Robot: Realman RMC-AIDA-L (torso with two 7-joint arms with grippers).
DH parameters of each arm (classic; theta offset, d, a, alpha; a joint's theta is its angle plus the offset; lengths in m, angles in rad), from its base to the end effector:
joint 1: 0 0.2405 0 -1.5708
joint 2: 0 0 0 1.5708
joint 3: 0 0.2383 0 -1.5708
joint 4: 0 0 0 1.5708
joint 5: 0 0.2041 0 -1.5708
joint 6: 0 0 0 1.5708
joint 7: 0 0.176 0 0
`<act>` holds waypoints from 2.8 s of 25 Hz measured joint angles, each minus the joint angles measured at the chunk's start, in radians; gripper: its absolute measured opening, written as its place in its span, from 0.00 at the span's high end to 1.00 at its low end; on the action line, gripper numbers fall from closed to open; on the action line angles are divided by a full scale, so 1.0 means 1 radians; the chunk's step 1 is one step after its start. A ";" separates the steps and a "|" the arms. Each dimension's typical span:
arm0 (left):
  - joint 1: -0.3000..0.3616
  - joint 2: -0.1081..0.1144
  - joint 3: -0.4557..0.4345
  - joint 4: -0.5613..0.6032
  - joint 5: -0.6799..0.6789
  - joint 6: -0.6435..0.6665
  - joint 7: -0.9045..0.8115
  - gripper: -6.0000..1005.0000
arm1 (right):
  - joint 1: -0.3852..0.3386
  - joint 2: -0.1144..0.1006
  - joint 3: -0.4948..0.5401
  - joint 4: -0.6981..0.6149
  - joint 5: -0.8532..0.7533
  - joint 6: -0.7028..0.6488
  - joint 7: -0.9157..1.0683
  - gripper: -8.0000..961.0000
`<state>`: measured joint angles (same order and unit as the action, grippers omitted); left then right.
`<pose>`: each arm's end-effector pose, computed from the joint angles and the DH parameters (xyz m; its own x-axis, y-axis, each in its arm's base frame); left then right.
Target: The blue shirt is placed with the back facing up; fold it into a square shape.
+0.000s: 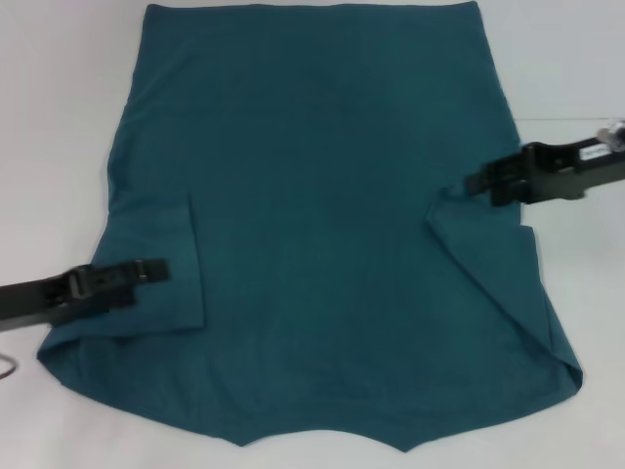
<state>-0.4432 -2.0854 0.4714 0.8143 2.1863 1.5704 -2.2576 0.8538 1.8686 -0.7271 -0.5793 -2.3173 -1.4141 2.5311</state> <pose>-0.2877 0.3178 0.0221 0.0994 0.8427 0.5292 0.9690 -0.2028 0.1410 0.2138 0.4187 0.0336 0.2632 -0.9119 -0.3149 -0.9646 -0.2550 -0.0676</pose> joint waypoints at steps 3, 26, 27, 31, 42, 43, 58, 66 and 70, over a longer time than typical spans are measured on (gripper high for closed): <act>0.023 0.026 -0.064 0.036 0.050 0.061 -0.192 0.04 | -0.034 -0.012 0.009 -0.032 0.004 -0.026 0.000 0.41; 0.053 0.030 -0.242 0.002 0.224 -0.123 -0.253 0.12 | -0.064 -0.009 0.015 -0.053 0.006 -0.023 -0.023 0.41; 0.053 0.030 -0.242 0.000 0.224 -0.125 -0.252 0.12 | -0.064 -0.009 0.015 -0.053 0.006 -0.023 -0.023 0.41; 0.054 0.029 -0.242 -0.010 0.224 -0.127 -0.242 0.12 | -0.064 -0.008 0.015 -0.053 0.006 -0.023 -0.023 0.41; 0.039 0.027 -0.196 -0.057 0.223 -0.149 -0.227 0.12 | -0.064 -0.008 0.015 -0.053 0.006 -0.024 -0.018 0.41; 0.033 0.028 -0.182 -0.063 0.222 -0.152 -0.227 0.12 | -0.064 -0.008 0.015 -0.053 0.006 -0.024 -0.018 0.41; -0.048 0.028 -0.134 -0.118 0.214 -0.137 -0.190 0.12 | -0.070 -0.008 0.034 -0.053 0.006 -0.026 -0.024 0.42; -0.048 0.029 -0.129 -0.115 0.215 -0.129 -0.184 0.12 | -0.072 -0.011 0.050 -0.053 0.006 -0.025 -0.032 0.42; -0.048 0.032 -0.127 -0.117 0.217 -0.128 -0.180 0.22 | -0.075 -0.012 0.053 -0.053 0.006 -0.029 -0.038 0.42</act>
<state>-0.4909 -2.0538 0.3440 0.6976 2.4033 1.4420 -2.4377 0.7786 1.8569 -0.6739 -0.6320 -2.3117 -1.4432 2.4929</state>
